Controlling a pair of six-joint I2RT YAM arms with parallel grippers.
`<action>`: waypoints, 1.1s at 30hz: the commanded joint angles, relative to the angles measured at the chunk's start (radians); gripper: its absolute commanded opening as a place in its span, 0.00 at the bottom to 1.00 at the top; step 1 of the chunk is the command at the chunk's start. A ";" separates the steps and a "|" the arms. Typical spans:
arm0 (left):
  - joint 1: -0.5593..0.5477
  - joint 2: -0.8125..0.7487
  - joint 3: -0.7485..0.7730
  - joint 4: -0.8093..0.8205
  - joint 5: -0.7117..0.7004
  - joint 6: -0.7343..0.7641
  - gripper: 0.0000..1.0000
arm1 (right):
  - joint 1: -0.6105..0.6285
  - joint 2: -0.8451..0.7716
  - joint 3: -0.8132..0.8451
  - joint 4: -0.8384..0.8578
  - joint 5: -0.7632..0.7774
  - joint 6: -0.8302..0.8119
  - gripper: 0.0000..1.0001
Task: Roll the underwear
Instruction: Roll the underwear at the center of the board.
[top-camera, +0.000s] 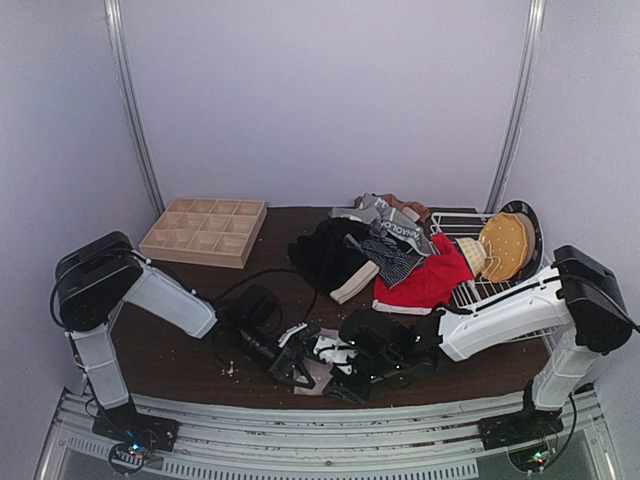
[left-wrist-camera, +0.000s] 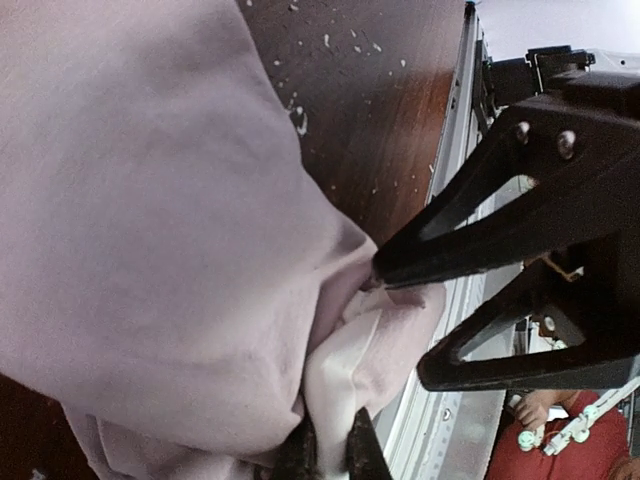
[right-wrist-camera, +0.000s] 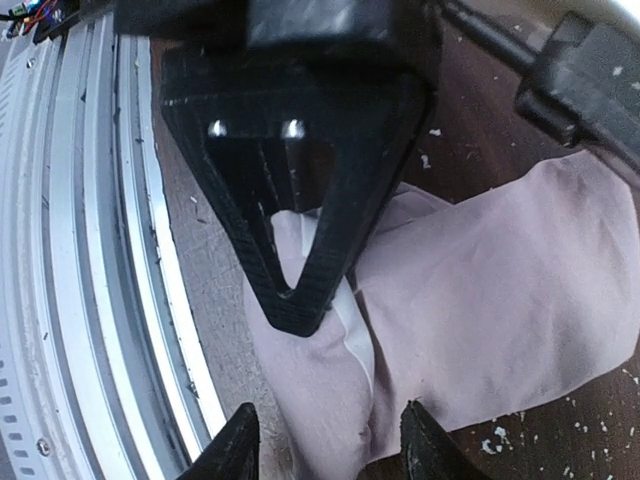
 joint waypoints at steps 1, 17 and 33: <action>0.016 0.057 0.000 -0.019 0.022 -0.051 0.00 | 0.015 0.051 0.026 -0.037 -0.003 -0.037 0.47; 0.022 -0.040 0.003 -0.119 -0.090 -0.006 0.27 | -0.008 0.128 -0.010 0.041 -0.176 0.141 0.00; -0.099 -0.572 -0.384 0.357 -0.474 0.208 0.57 | -0.107 0.170 -0.098 0.182 -0.408 0.292 0.00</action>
